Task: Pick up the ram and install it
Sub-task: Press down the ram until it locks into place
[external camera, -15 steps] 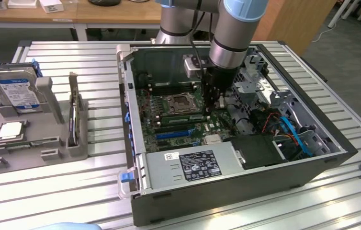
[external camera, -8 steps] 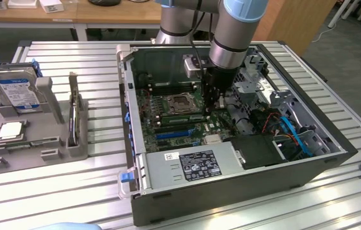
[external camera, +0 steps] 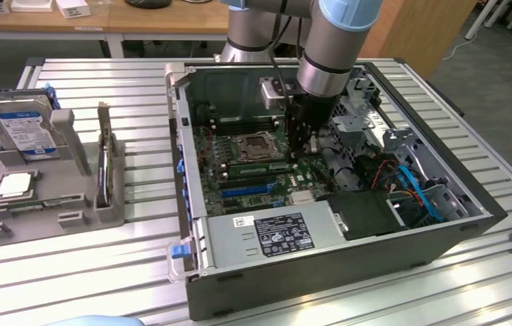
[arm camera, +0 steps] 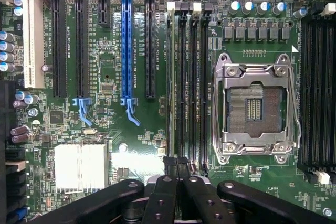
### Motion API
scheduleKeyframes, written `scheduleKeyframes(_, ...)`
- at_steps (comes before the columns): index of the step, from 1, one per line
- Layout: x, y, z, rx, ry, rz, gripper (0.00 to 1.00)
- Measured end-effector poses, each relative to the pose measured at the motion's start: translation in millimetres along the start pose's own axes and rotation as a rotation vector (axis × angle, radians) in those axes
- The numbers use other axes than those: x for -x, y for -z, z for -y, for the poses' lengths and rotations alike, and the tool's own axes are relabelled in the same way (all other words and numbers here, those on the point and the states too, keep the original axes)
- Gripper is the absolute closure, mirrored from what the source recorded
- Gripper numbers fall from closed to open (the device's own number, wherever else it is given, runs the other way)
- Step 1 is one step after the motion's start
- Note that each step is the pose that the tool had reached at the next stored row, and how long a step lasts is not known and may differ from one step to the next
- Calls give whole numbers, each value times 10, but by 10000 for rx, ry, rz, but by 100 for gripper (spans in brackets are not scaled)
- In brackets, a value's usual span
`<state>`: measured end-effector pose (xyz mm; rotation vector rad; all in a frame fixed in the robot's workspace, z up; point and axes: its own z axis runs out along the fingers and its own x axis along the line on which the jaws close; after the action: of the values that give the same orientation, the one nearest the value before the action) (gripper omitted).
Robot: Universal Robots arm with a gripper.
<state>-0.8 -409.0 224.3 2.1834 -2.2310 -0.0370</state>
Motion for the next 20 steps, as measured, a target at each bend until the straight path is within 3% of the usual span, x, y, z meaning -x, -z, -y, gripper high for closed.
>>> scheduleKeyframes(12, -2, 38, -15, 4, 1, 5, 90)
scheduleKeyframes(20, -5, 57, -138, 2, 1, 6, 90)
